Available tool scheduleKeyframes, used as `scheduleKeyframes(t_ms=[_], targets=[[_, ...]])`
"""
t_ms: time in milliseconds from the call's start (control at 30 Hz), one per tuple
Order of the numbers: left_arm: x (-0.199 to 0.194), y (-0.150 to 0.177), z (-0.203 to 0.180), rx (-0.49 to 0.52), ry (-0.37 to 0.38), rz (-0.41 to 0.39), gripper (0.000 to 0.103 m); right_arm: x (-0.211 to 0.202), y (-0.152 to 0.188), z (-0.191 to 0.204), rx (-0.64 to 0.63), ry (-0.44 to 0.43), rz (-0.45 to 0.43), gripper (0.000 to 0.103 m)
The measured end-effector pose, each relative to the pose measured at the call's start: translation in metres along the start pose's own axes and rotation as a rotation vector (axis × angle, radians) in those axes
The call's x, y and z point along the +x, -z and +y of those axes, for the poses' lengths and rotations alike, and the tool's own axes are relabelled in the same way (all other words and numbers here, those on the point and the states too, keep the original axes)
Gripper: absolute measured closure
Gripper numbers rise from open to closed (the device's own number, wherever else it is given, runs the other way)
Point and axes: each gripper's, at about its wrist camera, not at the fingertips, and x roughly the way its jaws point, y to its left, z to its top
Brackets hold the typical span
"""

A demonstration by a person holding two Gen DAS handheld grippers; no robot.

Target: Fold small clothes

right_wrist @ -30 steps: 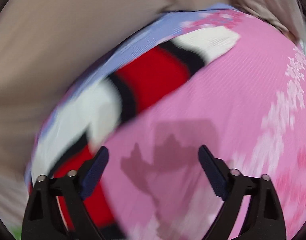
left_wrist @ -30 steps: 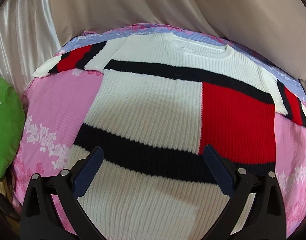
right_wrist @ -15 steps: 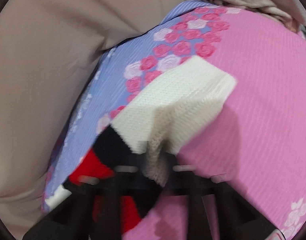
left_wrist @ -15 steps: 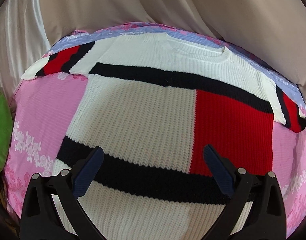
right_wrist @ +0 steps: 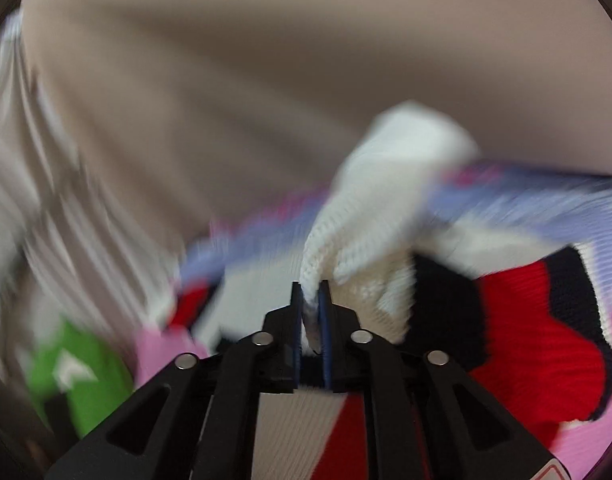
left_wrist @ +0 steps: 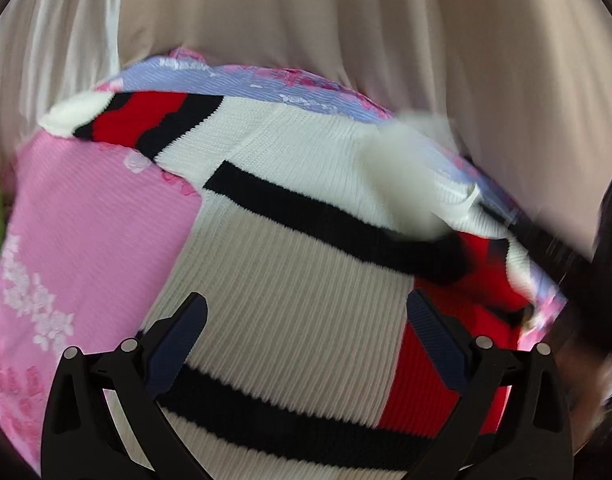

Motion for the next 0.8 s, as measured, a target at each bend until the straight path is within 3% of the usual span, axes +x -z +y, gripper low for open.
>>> scheduleKeyframes(t_ms=[67,133,200,333,400,433,467,500,533,600,633,667,700,800], targets=[[0.011,-0.01,0.001,-0.01,0.039,0.008,0.005,0.009,0.019,0.005,0.016,0.036,0.024,0.091],[0.028,-0.021,-0.002,-0.01,0.061,0.027,0.005,-0.012,0.039,0.001,0.032,0.119,-0.003,0.081],[0.054,-0.034,-0.01,-0.018,0.091,0.058,0.005,-0.039,0.06,-0.017,0.059,0.27,-0.04,0.056],[0.108,-0.047,-0.015,-0.105,0.121,0.15,0.005,-0.084,0.091,-0.072,0.129,0.532,-0.027,0.048],[0.128,-0.046,-0.01,-0.169,0.095,0.197,0.01,-0.09,0.095,-0.087,0.162,0.565,-0.012,0.048],[0.127,-0.047,-0.01,-0.185,0.089,0.158,0.015,-0.093,0.098,-0.098,0.186,0.577,0.002,0.048],[0.124,-0.049,-0.014,-0.177,0.08,0.127,0.027,-0.093,0.1,-0.112,0.207,0.589,0.016,0.048],[0.125,-0.053,-0.018,-0.163,0.137,0.138,0.064,-0.091,0.1,-0.121,0.215,0.595,0.029,0.048],[0.127,-0.056,-0.02,-0.175,0.182,0.153,0.085,-0.087,0.1,-0.123,0.211,0.595,0.038,0.048],[0.119,-0.068,-0.024,-0.19,0.213,0.114,0.094,-0.079,0.101,-0.125,0.194,0.569,0.035,0.048],[0.113,-0.076,-0.026,-0.18,0.223,0.09,0.095,-0.077,0.098,-0.127,0.198,0.549,0.026,0.049],[0.102,-0.089,-0.029,-0.161,0.239,0.037,0.096,-0.072,0.092,-0.131,0.203,0.524,0.019,0.06],[0.091,-0.099,-0.032,-0.147,0.254,-0.003,0.096,-0.072,0.091,-0.133,0.204,0.495,0.014,0.094],[0.064,-0.123,-0.03,-0.106,0.249,-0.102,0.096,-0.074,0.07,-0.121,0.188,0.451,-0.051,0.094]])
